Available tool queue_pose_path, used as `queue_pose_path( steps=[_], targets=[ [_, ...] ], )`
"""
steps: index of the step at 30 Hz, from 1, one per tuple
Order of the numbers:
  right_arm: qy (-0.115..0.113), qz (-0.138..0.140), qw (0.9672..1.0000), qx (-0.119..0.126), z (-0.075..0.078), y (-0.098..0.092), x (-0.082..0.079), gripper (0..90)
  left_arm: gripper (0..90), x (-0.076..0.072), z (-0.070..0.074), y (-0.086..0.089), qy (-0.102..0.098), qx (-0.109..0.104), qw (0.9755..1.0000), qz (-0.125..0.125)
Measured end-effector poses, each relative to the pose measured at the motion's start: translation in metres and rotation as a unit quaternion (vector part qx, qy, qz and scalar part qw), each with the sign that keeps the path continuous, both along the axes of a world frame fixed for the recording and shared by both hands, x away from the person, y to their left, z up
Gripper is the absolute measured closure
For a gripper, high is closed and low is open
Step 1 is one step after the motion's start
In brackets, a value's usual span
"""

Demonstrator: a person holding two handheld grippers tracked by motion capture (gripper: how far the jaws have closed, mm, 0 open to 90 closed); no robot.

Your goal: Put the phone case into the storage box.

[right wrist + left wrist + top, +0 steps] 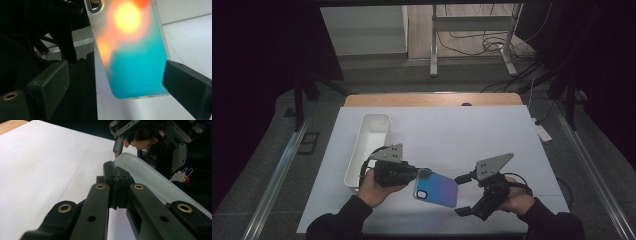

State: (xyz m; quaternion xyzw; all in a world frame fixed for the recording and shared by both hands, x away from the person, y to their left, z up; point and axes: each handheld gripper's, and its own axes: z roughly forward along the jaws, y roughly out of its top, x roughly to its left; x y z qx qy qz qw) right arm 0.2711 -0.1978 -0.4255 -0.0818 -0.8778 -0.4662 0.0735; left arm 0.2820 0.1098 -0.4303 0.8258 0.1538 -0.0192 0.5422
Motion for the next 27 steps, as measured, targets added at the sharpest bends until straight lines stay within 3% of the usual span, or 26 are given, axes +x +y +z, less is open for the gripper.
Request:
queue_pose_path(
  steps=[5,13,16,27],
  targets=[
    [-0.005,-0.012,0.9999,-0.002,-0.001,-0.004,0.002,7.2,88.8,0.001,0.0,0.001,0.01,0.001,0.9999,0.008],
    [-0.018,-0.026,0.9994,-0.017,-0.003,-0.008,0.003,6.8,88.8,0.004,0.003,0.007,0.025,0.014,0.9985,0.046],
    [-0.021,-0.032,0.999,-0.022,-0.003,-0.01,0.003,6.8,88.8,0.006,0.004,0.009,0.031,0.029,0.9969,0.066],
    [-0.034,-0.058,0.9971,-0.034,-0.005,-0.021,0.002,6.1,88.8,0.011,0.005,0.016,0.05,0.048,0.991,0.115]
  ],
)
